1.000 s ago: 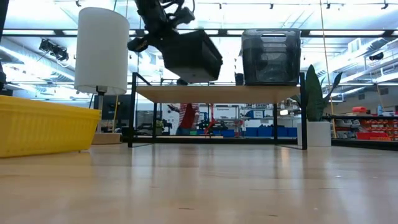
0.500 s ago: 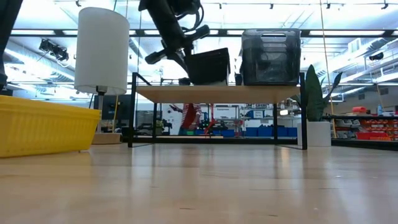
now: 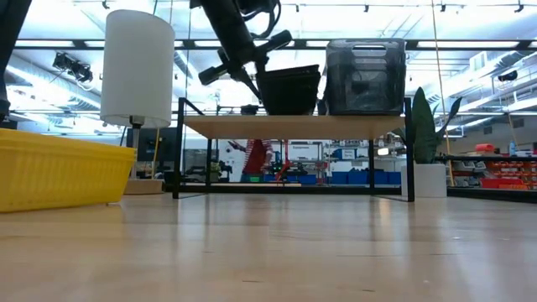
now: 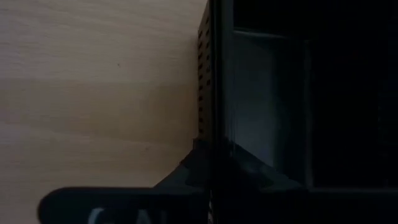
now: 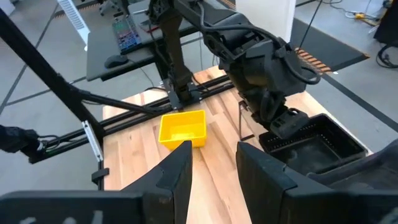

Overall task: Stack baskets on shelf by color
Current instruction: Put the stacked black bins on the shelf

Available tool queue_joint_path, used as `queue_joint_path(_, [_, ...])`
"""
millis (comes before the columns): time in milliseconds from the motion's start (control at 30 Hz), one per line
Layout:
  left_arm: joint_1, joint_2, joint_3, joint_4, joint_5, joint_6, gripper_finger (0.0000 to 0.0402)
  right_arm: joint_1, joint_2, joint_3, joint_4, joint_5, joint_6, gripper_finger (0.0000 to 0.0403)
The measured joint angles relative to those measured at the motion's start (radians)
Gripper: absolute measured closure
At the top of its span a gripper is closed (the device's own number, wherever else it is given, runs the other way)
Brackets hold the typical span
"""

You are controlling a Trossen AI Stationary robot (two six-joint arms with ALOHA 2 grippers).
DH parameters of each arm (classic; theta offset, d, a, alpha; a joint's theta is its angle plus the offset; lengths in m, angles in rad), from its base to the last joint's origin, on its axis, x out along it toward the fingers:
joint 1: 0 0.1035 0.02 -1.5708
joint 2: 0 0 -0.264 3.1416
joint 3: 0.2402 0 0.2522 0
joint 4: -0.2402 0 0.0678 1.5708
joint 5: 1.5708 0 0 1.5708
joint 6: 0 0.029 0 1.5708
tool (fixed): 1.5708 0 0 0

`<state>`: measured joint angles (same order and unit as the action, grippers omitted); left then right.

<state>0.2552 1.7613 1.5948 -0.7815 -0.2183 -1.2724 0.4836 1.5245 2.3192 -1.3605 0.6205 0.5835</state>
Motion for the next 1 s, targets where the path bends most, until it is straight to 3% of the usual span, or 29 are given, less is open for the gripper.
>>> queue_joint_path(267, [-0.012,0.027,-0.001,0.126,-0.024,0.000,0.0320,0.004,0.000,0.000,0.001,-0.014,-0.009,0.0273])
queue_joint_path(633, [-0.011,0.036,0.000,0.147,-0.016,0.036,0.0265,0.026,0.000,0.000,0.002,-0.013,-0.011,0.0273])
queue_joint_path(1000, [-0.009,0.022,0.001,0.162,-0.032,0.099,0.0179,0.026,0.000,0.000,0.001,-0.012,-0.011,0.0273])
